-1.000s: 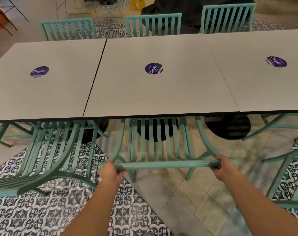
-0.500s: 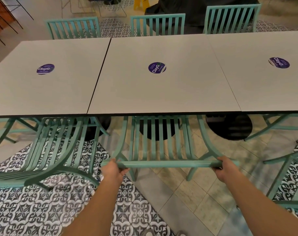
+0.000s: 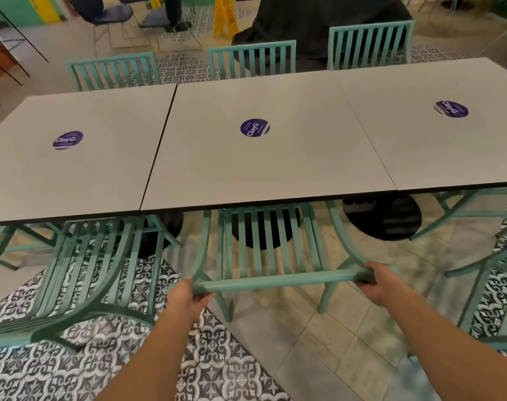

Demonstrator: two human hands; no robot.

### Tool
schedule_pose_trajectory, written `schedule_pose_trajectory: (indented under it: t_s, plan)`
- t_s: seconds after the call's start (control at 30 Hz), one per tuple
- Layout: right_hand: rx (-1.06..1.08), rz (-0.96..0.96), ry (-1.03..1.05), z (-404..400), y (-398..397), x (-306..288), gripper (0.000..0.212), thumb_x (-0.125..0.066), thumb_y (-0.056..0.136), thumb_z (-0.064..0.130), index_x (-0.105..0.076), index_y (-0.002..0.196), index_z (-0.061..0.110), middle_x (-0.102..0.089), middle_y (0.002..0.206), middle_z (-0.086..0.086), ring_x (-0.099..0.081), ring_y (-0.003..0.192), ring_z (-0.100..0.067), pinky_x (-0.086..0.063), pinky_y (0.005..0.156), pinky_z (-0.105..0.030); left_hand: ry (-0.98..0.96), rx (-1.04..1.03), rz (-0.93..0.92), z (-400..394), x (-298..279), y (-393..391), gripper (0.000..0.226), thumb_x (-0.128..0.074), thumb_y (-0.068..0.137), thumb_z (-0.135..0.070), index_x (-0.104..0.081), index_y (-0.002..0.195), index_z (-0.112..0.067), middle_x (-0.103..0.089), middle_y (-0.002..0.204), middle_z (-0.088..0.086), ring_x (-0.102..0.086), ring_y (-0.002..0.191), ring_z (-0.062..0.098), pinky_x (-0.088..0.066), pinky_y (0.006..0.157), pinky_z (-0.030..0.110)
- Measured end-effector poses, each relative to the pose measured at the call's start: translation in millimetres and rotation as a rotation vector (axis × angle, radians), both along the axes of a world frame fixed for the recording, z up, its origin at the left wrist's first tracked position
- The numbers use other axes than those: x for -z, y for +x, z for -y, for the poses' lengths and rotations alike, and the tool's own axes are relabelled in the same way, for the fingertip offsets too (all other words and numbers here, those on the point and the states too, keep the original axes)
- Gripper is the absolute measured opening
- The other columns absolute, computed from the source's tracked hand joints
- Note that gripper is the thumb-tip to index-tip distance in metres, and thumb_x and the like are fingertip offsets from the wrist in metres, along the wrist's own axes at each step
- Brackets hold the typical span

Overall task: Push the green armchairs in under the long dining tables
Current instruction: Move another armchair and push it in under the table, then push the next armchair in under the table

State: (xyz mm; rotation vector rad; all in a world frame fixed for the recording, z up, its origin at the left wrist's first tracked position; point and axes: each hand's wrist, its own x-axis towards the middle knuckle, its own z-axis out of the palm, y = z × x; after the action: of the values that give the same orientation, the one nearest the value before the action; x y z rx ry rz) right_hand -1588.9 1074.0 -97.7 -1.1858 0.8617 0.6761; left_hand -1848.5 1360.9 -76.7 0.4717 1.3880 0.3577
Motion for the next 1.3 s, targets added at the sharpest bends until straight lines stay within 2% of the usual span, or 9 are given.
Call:
schedule_pose_trajectory:
  t_s: [0.17, 0.33, 0.43, 0.57, 0.67, 0.8, 0.93, 1.07, 1.3]
  plan:
    - [-0.097, 0.078, 0.038, 25.6, -11.8, 0.9, 0.020, -0.050, 0.098, 0.019, -0.049, 0.111, 0.004, -0.050, 0.121, -0.021, -0.057, 0.089, -0.034, -0.051, 0.078, -0.044, 0.045, 0.117, 0.006, 1.7, 4.3, -19.2, 0.028, -0.048, 0.102, -0.024, -0.049, 0.122, -0.005, -0.050, 0.133, 0.023, -0.051, 0.121, 0.040, -0.047, 0.098, 0.054]
    - [-0.051, 0.115, -0.021, 77.7, -45.8, -1.6, 0.057, -0.045, 0.100, 0.034, -0.025, 0.148, 0.011, -0.045, 0.135, -0.018, -0.054, 0.110, -0.036, -0.043, 0.097, -0.049, 0.049, 0.339, -0.006, 36.2, 1.4, -16.6, 0.048, -0.047, 0.098, -0.046, -0.049, 0.126, -0.007, -0.052, 0.128, 0.022, -0.053, 0.116, 0.040, -0.050, 0.088, 0.052]
    - [0.003, 0.104, -0.071, 117.5, -73.7, 3.5, 0.061, -0.040, 0.100, 0.041, -0.022, 0.150, 0.011, -0.041, 0.145, -0.017, -0.047, 0.124, -0.035, -0.038, 0.101, -0.049, 0.032, 0.547, 0.022, 75.7, 1.1, 1.5, 0.056, -0.052, 0.094, -0.051, -0.049, 0.124, -0.004, -0.054, 0.127, 0.019, -0.054, 0.116, 0.038, -0.050, 0.083, 0.049]
    - [0.095, 0.124, -0.079, 187.6, -110.8, 7.4, 0.048, -0.036, 0.101, 0.042, -0.033, 0.142, 0.017, -0.054, 0.114, -0.008, -0.051, 0.118, -0.034, -0.034, 0.106, -0.048, 0.089, 0.808, 0.042, 138.6, -5.5, 31.6, 0.063, -0.055, 0.092, -0.052, -0.046, 0.138, -0.009, -0.053, 0.135, 0.014, -0.054, 0.119, 0.032, -0.050, 0.076, 0.041]
    - [0.221, 0.132, -0.103, 254.0, -130.2, 1.3, 0.057, -0.037, 0.101, 0.043, -0.026, 0.150, 0.015, -0.042, 0.142, -0.014, -0.044, 0.127, -0.035, -0.034, 0.106, -0.047, 0.134, 1.025, 0.024, 192.6, -16.4, 54.8, 0.060, -0.057, 0.092, -0.049, -0.048, 0.137, -0.010, -0.056, 0.134, 0.010, -0.057, 0.113, 0.027, -0.047, 0.088, 0.044]
    - [0.416, 0.127, -0.101, 364.6, -150.7, -1.0, 0.057, -0.037, 0.100, 0.045, -0.030, 0.148, 0.015, -0.040, 0.147, -0.012, -0.046, 0.128, -0.034, -0.039, 0.101, -0.051, 0.215, 1.283, 0.006, 280.4, -41.8, 97.2, 0.055, -0.055, 0.093, -0.050, -0.049, 0.135, -0.015, -0.057, 0.128, 0.004, -0.057, 0.102, 0.021, -0.046, 0.086, 0.042]
    - [0.574, 0.175, -0.145, 467.8, -150.0, -14.9, 0.049, -0.030, 0.104, 0.039, -0.029, 0.148, 0.017, -0.036, 0.148, -0.018, -0.041, 0.131, -0.039, -0.035, 0.105, -0.053, 0.269, 1.397, 0.012, 392.2, -71.3, 139.2, 0.019, -0.050, 0.098, -0.044, -0.050, 0.105, -0.027, -0.058, 0.102, -0.001, -0.055, 0.082, 0.014, -0.043, 0.073, 0.033]
    - [0.657, 0.234, -0.176, 552.6, -141.7, -35.9, 0.042, -0.033, 0.104, 0.033, -0.037, 0.143, 0.017, -0.051, 0.125, -0.018, -0.051, 0.108, -0.031, -0.041, 0.100, -0.049, 0.270, 1.499, 0.047, 492.7, -74.0, 174.3, 0.032, -0.050, 0.097, -0.046, -0.049, 0.115, -0.019, -0.056, 0.104, 0.003, -0.056, 0.090, 0.020, -0.045, 0.076, 0.035]
    - [0.837, 0.213, -0.146, 664.0, -123.9, -45.0, 0.055, -0.039, 0.101, 0.043, -0.026, 0.151, 0.023, -0.027, 0.154, -0.020, -0.036, 0.136, -0.037, -0.035, 0.105, -0.048, 0.211, 1.559, 0.020, 614.0, -53.1, 223.6, 0.053, -0.055, 0.094, -0.049, -0.048, 0.132, -0.012, -0.056, 0.101, 0.003, -0.056, 0.092, 0.022, -0.045, 0.084, 0.041]
